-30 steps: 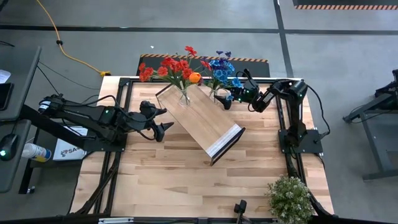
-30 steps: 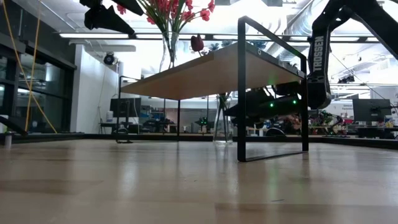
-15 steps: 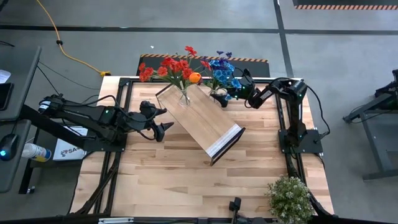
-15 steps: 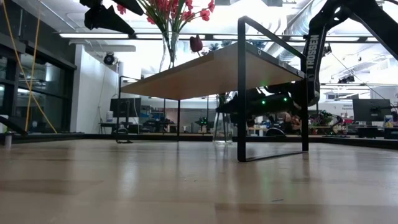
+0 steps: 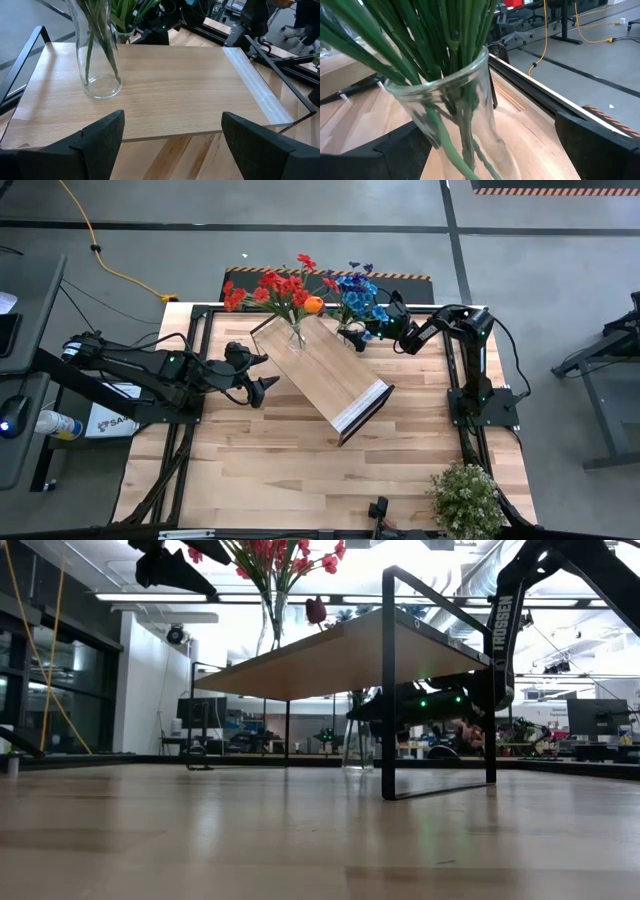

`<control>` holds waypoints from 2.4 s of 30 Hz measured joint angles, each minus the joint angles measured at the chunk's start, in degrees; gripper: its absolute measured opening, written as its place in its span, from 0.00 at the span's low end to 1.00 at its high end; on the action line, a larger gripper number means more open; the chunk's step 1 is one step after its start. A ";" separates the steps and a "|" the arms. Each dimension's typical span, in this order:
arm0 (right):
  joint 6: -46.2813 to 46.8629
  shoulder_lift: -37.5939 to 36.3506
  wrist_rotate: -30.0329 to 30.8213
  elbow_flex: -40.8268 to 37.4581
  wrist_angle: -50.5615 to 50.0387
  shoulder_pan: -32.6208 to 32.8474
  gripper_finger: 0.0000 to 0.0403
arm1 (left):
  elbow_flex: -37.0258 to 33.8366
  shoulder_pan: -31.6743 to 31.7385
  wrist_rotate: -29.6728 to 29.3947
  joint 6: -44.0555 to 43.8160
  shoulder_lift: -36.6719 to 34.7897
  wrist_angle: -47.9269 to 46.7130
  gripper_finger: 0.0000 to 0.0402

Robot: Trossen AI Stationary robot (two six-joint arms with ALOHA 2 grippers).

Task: Pick and place flowers into a vace then onto a shelf
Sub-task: Put the transparent vase with flowers on the shelf

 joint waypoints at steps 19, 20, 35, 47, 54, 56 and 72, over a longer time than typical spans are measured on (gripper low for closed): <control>0.25 -0.02 -0.15 1.43 -0.56 1.40 0.99 | 0.00 0.00 0.15 -0.02 0.00 0.00 0.91; 0.27 -0.02 -0.14 1.61 -0.58 1.40 0.99 | 0.00 0.00 0.17 -0.02 0.00 0.01 0.91; 0.39 -0.04 1.35 1.77 -1.90 1.40 0.95 | 0.00 0.00 0.31 -0.02 0.00 -0.07 0.91; 0.62 -0.04 1.99 1.77 -1.86 1.42 0.73 | 0.00 0.00 0.31 -0.02 0.00 -0.09 0.91; 0.80 -0.04 2.98 1.77 -1.84 1.40 0.53 | 0.00 0.00 0.31 -0.02 0.00 -0.09 0.91; 1.57 -0.04 3.76 1.77 -1.53 1.40 0.46 | 0.00 0.00 0.31 -0.02 0.00 -0.09 0.91; 5.75 -0.69 5.85 1.77 -0.72 1.30 0.40 | 0.00 0.00 0.31 -0.02 0.00 -0.09 0.91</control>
